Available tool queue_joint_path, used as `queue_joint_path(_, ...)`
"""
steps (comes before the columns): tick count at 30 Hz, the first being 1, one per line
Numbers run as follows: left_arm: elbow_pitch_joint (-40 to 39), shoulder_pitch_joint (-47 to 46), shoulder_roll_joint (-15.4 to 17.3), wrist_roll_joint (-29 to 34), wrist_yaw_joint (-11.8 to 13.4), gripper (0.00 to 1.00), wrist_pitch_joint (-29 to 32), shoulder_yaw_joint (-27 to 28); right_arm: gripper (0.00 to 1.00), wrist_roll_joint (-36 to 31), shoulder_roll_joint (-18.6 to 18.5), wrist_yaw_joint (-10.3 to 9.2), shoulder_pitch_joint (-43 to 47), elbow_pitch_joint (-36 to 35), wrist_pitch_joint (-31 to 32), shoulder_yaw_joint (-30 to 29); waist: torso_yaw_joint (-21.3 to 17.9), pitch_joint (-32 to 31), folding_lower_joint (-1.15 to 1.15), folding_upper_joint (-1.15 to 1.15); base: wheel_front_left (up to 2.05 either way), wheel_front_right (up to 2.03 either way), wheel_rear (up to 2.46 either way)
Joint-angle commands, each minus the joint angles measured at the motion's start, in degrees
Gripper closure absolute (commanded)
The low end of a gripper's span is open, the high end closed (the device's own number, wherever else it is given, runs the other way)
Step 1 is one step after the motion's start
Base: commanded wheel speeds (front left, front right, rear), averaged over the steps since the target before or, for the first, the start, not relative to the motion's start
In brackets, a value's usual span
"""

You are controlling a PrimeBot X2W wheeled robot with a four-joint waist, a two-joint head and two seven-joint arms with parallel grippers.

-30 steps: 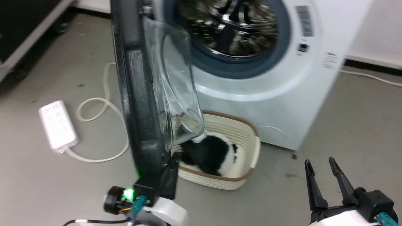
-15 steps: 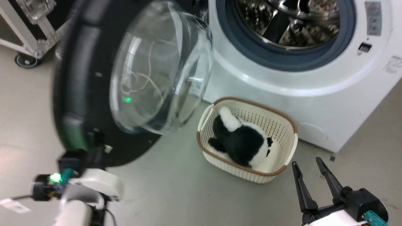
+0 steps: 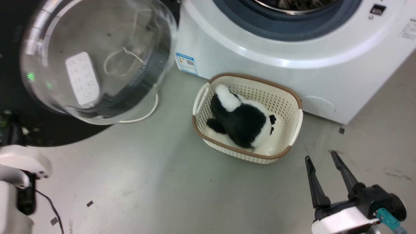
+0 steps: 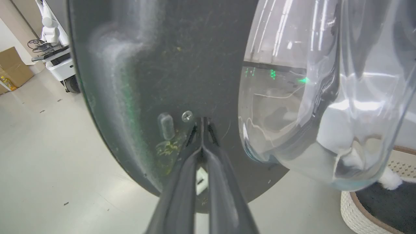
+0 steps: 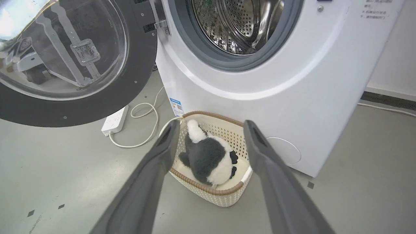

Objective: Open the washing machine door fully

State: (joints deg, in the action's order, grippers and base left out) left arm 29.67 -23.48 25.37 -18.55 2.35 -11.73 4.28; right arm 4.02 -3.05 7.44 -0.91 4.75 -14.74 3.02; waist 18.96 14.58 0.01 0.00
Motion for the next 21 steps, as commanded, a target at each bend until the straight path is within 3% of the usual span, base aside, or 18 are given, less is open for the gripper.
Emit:
queue_joint_path(1, 2.43, -2.25, 1.53, -0.27, -0.13, 1.0, -0.47, 0.65, 0.0, -0.44, -0.03, 0.05, -1.57, -0.31, -0.24, -0.07, -1.27, 1.55, -0.01, 0.0, 0.0, 0.0, 0.0)
queue_joint_path(9, 11.17, -7.2, 4.68, -1.33, -1.04, 1.0, -1.43, 2.14, 0.0, -0.76, -0.31, 0.05, -2.63, -0.54, -0.2, -0.44, -2.41, 3.09, -0.01, 0.0, 0.0, 0.0, 0.0)
queue_joint_path(14, 14.03, -8.67, 4.59, -0.81, -1.81, 1.0, -2.75, 1.67, 0.0, -1.28, -0.45, 0.05, -2.75, -0.49, -0.21, -1.19, -2.9, 2.32, -0.01, 0.0, 0.0, 0.0, 0.0)
queue_joint_path(17, 13.4, -8.08, 3.81, -0.38, -2.21, 1.0, -3.16, 1.73, 0.0, -1.83, -0.44, 0.05, -2.71, -0.3, -0.22, -1.23, -3.25, 0.99, -0.01, 0.0, 0.0, 0.0, 0.0)
queue_joint_path(21, 6.15, -5.44, 1.37, 1.36, -1.99, 1.0, -3.24, 2.23, 0.0, -1.9, -0.29, 0.05, -2.41, -0.51, -0.24, -2.32, -3.78, -1.69, -0.01, 0.0, 0.0, 0.0, 0.0)
